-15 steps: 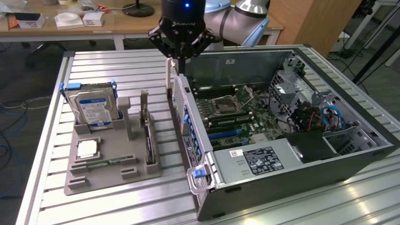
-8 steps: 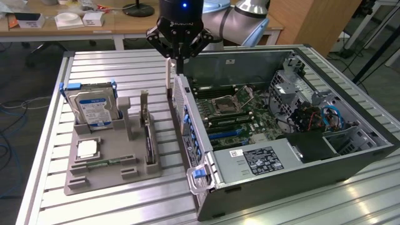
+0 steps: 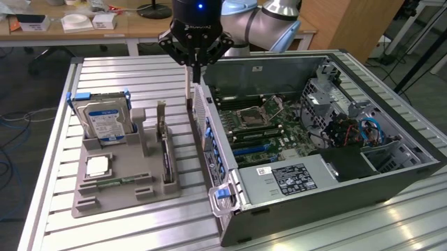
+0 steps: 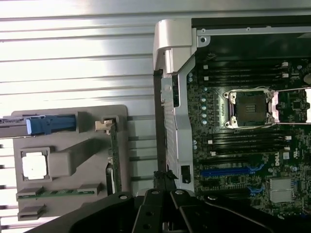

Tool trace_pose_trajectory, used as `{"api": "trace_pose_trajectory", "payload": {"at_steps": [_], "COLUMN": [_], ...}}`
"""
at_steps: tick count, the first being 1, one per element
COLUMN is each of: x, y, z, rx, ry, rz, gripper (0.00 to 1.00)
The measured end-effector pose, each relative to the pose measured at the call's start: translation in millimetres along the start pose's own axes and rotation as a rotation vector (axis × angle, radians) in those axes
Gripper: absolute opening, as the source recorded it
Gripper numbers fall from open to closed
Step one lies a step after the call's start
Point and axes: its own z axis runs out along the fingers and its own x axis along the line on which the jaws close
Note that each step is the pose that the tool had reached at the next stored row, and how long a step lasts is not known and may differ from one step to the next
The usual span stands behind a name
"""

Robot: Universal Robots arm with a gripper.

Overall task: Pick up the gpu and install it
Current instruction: 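Reach for the gpu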

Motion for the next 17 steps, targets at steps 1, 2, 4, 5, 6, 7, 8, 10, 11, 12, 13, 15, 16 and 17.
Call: {"api": "trace_pose_trajectory", "payload": {"at_steps": [1, 2, 4, 5, 6, 7, 8, 10, 11, 12, 13, 15, 16, 17], "x": [1.2, 2.5, 5.0, 6.3, 7.6, 8.8, 10.1, 12.6, 13.9, 15.2, 16.4, 19.0, 20.3, 21.6], "y": [-0.1, -0.2, -0.4, -0.5, -0.6, -0.7, -0.7, -1.0, -1.1, -1.2, -1.3, -1.5, -1.6, -1.7], "z": [0.0, 0.1, 0.1, 0.2, 0.2, 0.3, 0.3, 0.4, 0.4, 0.5, 0.5, 0.6, 0.6, 0.7], "rx": [0.0000, 0.0000, 0.0000, 0.0000, 0.0000, 0.0000, 0.0000, 0.0000, 0.0000, 0.0000, 0.0000, 0.0000, 0.0000, 0.0000], "ry": [0.0001, 0.0001, 0.0001, 0.0000, 0.0001, 0.0000, 0.0001, 0.0000, 0.0001, 0.0001, 0.0000, 0.0000, 0.0001, 0.0001], "rz": [0.000, 0.000, 0.000, 0.000, 0.000, 0.000, 0.000, 0.000, 0.000, 0.000, 0.000, 0.000, 0.000, 0.000], "gripper": [0.11, 0.11, 0.11, 0.11, 0.11, 0.11, 0.11, 0.11, 0.11, 0.11, 0.11, 0.11, 0.11, 0.11]}}
